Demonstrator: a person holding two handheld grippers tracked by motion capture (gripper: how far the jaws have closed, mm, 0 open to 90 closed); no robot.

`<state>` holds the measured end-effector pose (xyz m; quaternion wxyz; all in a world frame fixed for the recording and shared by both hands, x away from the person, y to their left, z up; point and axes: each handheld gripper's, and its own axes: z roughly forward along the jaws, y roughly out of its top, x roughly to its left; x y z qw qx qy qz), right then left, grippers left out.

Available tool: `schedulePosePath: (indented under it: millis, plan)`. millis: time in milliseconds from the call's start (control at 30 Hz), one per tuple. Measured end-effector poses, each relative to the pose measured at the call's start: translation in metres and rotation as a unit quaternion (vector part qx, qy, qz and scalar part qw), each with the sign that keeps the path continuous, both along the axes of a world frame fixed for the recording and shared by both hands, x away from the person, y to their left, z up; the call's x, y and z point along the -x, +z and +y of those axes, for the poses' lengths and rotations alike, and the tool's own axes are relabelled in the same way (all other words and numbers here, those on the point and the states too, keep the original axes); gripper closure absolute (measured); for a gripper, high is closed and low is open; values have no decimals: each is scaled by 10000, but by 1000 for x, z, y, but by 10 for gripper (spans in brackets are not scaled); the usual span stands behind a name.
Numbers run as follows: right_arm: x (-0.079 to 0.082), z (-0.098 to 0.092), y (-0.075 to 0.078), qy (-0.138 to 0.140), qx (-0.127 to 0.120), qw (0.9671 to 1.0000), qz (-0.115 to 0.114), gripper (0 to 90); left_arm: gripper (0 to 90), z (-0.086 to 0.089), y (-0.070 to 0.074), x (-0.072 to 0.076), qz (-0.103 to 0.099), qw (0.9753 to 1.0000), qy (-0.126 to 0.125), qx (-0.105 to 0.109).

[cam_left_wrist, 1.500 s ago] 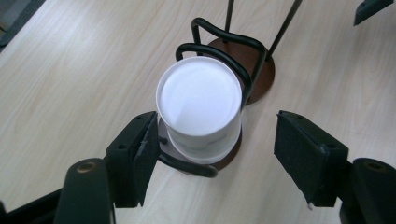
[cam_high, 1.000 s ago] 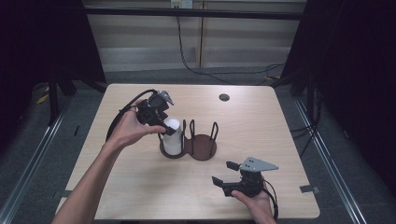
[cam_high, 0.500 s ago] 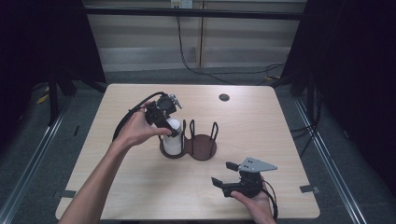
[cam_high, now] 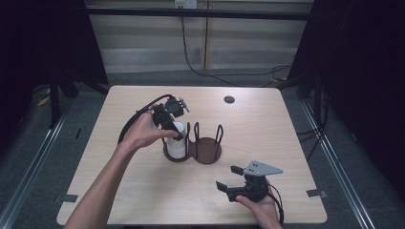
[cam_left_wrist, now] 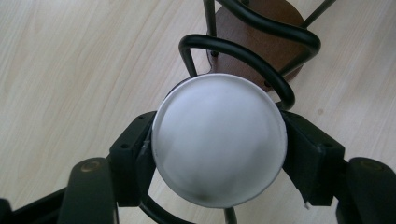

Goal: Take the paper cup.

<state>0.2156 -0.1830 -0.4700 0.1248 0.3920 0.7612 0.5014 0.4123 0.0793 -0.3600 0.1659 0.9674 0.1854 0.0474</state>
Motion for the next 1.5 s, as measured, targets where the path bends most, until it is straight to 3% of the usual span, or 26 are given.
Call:
schedulePosePath:
  millis: [933, 1033, 1167, 1333, 1433, 1500]
  plan:
    - [-1, 1, -1, -10, -18, 10000, 40, 177, 349, 0, 14, 1, 93, 9999, -64, -97]
    - [-1, 1, -1, -19, -18, 10000, 51, 177, 349, 1, 16, 2, 82, 10000, -3, -4]
    - [-1, 1, -1, -18, -22, 10000, 52, 176, 350, 4, 20, 2, 83, 9999, -72, -41]
    - [-1, 1, -1, -5, -19, 10000, 65, 174, 353, 7, 24, 3, 65, 9999, 15, 124]
    - [-1, 1, -1, -11, -22, 10000, 73, 174, 355, 8, 26, 2, 106, 9999, 28, 96]
    - [-1, 1, -1, -14, -28, 10000, 73, 174, 357, 10, 29, 2, 22, 9999, 48, 129]
